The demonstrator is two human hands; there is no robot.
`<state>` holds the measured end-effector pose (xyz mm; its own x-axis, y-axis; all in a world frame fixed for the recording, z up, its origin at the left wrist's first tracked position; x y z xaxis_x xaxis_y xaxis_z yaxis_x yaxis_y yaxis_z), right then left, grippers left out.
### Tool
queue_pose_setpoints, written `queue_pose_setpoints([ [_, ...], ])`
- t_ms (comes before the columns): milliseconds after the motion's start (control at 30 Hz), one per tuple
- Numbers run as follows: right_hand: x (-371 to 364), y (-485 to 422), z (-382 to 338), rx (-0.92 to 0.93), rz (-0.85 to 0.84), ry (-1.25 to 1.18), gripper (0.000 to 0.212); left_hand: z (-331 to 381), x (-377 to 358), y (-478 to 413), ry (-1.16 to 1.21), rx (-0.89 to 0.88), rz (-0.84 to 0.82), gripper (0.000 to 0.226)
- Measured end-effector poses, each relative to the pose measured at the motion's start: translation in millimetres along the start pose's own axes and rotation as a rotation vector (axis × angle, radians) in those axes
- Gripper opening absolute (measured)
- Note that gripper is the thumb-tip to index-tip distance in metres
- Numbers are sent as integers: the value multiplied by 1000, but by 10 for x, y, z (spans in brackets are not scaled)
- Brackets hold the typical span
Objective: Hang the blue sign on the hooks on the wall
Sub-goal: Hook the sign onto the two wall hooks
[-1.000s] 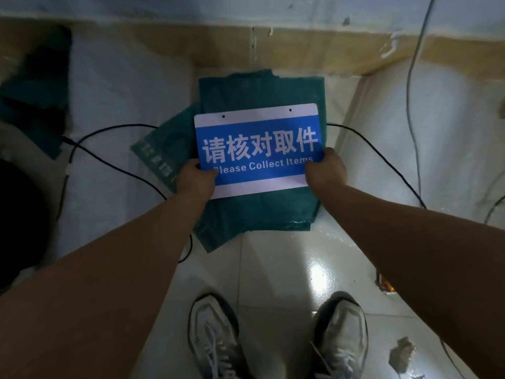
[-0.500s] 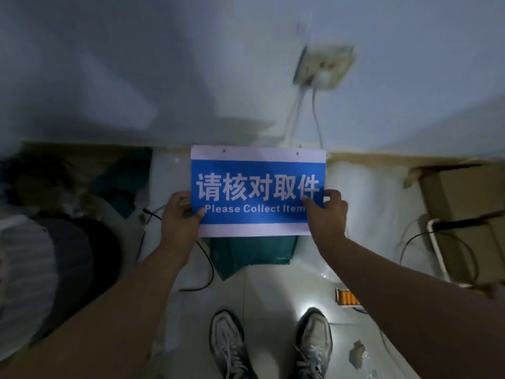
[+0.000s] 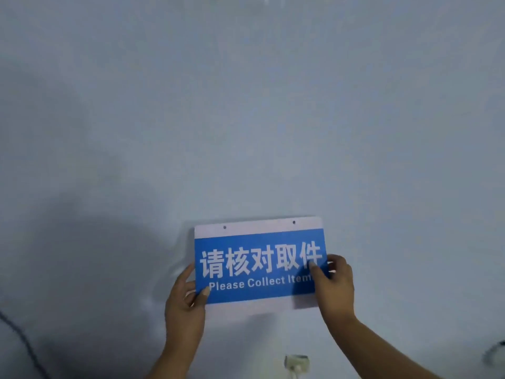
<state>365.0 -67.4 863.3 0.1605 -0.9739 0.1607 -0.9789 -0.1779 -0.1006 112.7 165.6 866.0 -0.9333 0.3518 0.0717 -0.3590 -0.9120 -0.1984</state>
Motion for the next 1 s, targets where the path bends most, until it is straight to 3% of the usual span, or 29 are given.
queue_pose_setpoints([
  [167, 227, -228, -1548, 161, 47, -91, 35, 1425, 45, -385, 59, -163, 7, 59],
  [400, 487, -426, -2768, 308, 107, -167, 38, 2678, 10, -672, 203, -316, 20, 57],
  [667, 752, -621, -3498, 436, 133, -204, 42, 3441, -51, -813, 260, -407, 36, 56],
  [1000, 865, -672, -3841, 480, 129, -175, 41, 3913, -90, -891, 269, -435, 13, 49],
])
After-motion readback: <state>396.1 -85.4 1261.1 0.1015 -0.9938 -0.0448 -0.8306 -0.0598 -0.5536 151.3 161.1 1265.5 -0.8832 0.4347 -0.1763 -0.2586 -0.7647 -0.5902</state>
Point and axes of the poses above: each hand's wrist, its own y-axis away from the middle knuckle, its own x-axis out of the back of the hand, z = x × y, the point moved 8 cm from there along -y, towards the middle knuckle, and after that the axes turned 1 degree about z, right-handed, at the moved point
